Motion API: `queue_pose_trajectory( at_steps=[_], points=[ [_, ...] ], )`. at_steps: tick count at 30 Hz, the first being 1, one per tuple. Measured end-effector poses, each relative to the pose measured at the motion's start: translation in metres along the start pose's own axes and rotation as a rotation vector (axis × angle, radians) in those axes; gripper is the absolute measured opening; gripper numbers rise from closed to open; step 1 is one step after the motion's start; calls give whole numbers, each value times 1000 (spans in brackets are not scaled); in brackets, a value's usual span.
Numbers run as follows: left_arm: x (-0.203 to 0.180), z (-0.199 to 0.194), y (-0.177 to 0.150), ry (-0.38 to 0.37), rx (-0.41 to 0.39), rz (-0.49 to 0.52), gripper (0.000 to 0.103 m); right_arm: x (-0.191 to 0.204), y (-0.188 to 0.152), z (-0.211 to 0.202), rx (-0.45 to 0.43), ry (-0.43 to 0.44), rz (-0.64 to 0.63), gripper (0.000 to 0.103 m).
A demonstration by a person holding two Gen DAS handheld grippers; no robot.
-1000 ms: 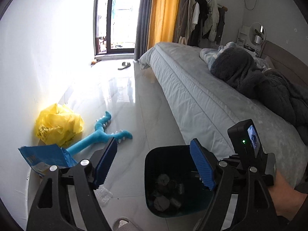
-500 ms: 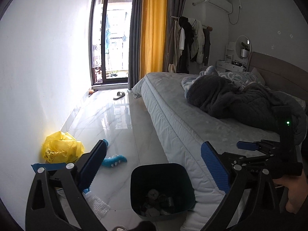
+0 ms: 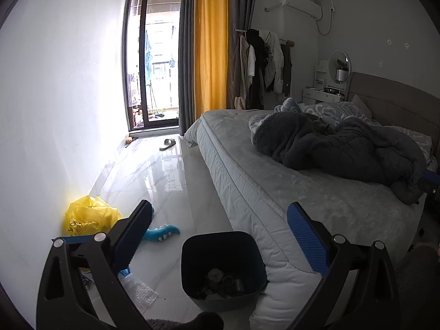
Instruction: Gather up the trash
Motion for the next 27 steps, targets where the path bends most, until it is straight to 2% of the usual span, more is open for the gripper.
queue_pose_trajectory(
  at_steps=[4,6,10,17,27],
  points=[
    [-14,-4,-14,-30,8,28,100,-13,-11,-14,-7,-30,26,100],
    [-23,-3,-23,-47,19,40,100,-16,-24,-14,21,-27,15,100],
    [-37,-3,-24,-70,15,65,100,-16,-27,-21,36,30,16,100],
    [-40,1,-26,-50,13,56,100,-22,-18,-35,-22,62,54,100],
    [-39,-2,-26,-44,6,55,100,-18,-20,-40,-21,76,48,100]
  ],
)
Point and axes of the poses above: each gripper's, at about its wrist camera, not at the fingertips, and z roughly the way its jaws point, x to its left, y to its top, the point moved 8 cm from there along z, roughly the way its jaws point, and after that the axes turned 14 degrees about -x, right-handed, at the moved point
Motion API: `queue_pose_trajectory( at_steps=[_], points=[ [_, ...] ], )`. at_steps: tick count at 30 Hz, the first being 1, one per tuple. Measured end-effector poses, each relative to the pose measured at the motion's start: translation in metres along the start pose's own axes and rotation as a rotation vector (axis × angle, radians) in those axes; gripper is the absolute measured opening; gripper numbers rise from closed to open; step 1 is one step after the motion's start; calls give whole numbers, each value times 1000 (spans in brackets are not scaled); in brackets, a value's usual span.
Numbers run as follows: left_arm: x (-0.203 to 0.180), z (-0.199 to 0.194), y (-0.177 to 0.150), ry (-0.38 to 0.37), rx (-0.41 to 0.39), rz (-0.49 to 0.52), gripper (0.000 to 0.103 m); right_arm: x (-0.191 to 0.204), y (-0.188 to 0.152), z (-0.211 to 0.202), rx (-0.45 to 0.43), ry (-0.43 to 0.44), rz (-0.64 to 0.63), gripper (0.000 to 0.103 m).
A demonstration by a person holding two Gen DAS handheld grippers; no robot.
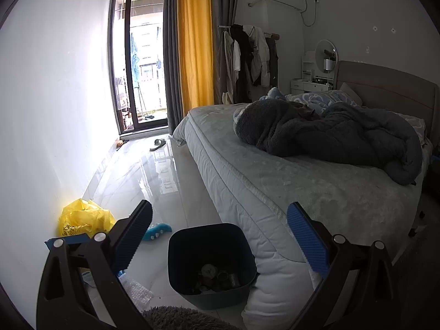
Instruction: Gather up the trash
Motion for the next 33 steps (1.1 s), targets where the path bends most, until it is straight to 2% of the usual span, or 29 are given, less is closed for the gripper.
queue_pose_trajectory(
  at_steps=[33],
  points=[
    [-2,0,-4,0,16,-20,100,-2,2,2,2,9,18,100]
  ],
)
Point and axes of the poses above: each gripper's, at about its wrist camera, not at the fingertips, and z roughly the way its jaws point, x to its left, y to its top, the point moved 8 cm from there along z, roughly the way its jaws point, and after that the axes turned 14 degrees about -x, right-handed, at the moved point
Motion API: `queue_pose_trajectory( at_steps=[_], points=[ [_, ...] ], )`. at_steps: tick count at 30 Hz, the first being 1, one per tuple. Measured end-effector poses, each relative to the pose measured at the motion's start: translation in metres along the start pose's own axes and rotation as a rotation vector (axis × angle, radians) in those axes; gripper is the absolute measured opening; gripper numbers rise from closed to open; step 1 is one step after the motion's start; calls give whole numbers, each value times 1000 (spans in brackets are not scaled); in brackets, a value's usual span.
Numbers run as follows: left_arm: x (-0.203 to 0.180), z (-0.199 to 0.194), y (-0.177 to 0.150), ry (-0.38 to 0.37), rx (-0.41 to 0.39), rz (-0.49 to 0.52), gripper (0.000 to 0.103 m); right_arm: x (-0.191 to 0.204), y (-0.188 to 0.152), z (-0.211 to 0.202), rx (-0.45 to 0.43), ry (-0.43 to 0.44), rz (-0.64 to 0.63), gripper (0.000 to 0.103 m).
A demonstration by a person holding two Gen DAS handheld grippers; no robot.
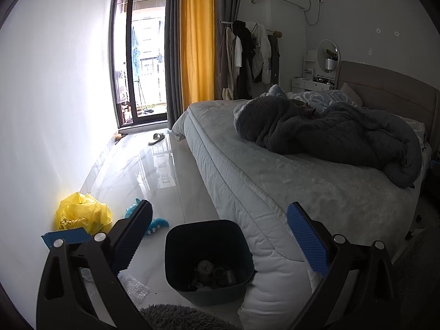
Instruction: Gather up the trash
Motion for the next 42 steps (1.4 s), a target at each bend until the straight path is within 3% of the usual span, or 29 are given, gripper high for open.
queue_pose_trajectory(
  at_steps=[42],
  points=[
    [-4,-2,-3,4,10,8,100,2,-5,1,15,1,-5,100]
  ],
)
Point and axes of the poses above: each gripper's, at about its wrist camera, not at the fingertips, and z roughly the way its jaws point, x to its left, y to its top, the point moved 8 cm from there along z, roughly the way its jaws point, and after that the axes turned 14 degrees about -x, right-handed, at the moved point
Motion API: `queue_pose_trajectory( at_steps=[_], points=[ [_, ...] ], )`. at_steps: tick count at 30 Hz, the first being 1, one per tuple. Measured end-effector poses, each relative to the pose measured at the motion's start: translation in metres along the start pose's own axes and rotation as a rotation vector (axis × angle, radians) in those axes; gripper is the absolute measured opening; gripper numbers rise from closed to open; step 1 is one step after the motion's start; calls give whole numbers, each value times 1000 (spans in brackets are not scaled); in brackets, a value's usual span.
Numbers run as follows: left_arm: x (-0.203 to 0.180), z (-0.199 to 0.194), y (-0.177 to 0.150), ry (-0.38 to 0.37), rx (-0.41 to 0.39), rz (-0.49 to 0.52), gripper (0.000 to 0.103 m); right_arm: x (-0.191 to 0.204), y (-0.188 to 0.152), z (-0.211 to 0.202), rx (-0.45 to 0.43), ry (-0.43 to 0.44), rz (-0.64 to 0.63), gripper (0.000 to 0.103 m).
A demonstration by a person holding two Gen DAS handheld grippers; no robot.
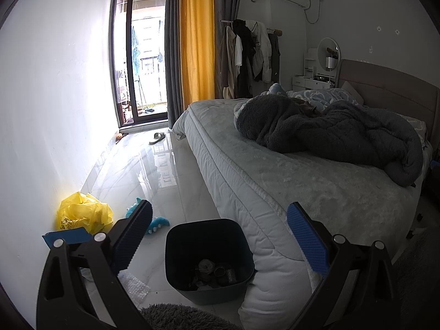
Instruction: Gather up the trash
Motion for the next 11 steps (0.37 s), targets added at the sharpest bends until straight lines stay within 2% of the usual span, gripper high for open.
queue_pose_trajectory(
  at_steps=[11],
  points=[
    [-3,0,2,2,5,-4,100,0,0,0,0,0,0,100]
  ],
)
Point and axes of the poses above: each gripper's, at about its wrist camera, not at the fingertips, and z roughly the way its jaws point, x to its left, y to its top, the point moved 8 cm from there along z, roughly the way its jaws point, and after that the axes turned 14 degrees about -x, right-handed, at the moved point
